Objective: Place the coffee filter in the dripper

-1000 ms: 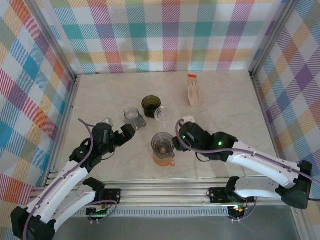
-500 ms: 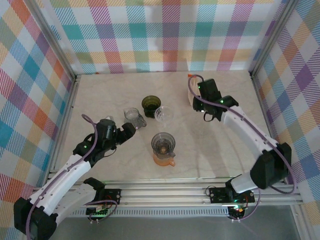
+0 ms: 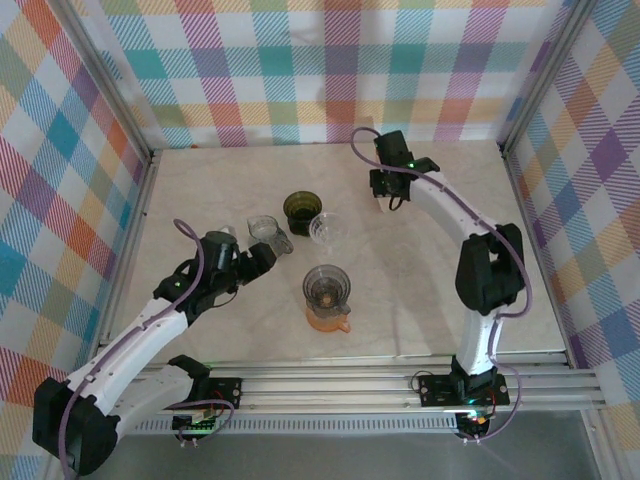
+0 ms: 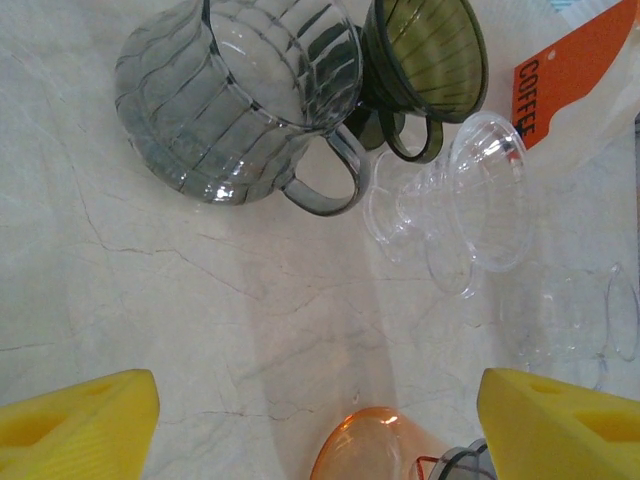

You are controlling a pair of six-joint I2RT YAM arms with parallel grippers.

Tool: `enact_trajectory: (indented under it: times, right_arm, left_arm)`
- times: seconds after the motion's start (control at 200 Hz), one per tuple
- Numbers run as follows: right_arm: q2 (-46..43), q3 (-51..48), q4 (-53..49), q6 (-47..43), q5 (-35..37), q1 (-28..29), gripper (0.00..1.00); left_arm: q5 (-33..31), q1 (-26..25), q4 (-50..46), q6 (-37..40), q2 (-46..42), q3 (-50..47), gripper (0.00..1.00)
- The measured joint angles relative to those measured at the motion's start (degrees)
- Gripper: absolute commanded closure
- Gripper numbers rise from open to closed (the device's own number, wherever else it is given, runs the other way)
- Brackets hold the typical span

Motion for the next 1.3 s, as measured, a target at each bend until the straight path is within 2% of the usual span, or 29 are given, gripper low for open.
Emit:
enact_trajectory:
  times: [0.355, 0.695, 1.3]
  right_arm:
    - [9.38, 10.03, -2.25, -2.27, 1.57, -1.27, 0.79]
    - [12.50, 15.74, -2.91, -2.99, 3.54, -2.01, 0.80]
    - [19.12, 24.92, -5.44, 2.97, 7.02, -2.78, 0.80]
  left_arm:
    - [1.31, 0.00, 1.22, 1.53, 4.28, 0.02, 0.18]
    - [1.51, 0.00, 2.27, 1.70, 7.19, 0.44, 0.17]
    - [2.38, 0.00, 3.93, 1.84, 9.44, 1.14, 0.17]
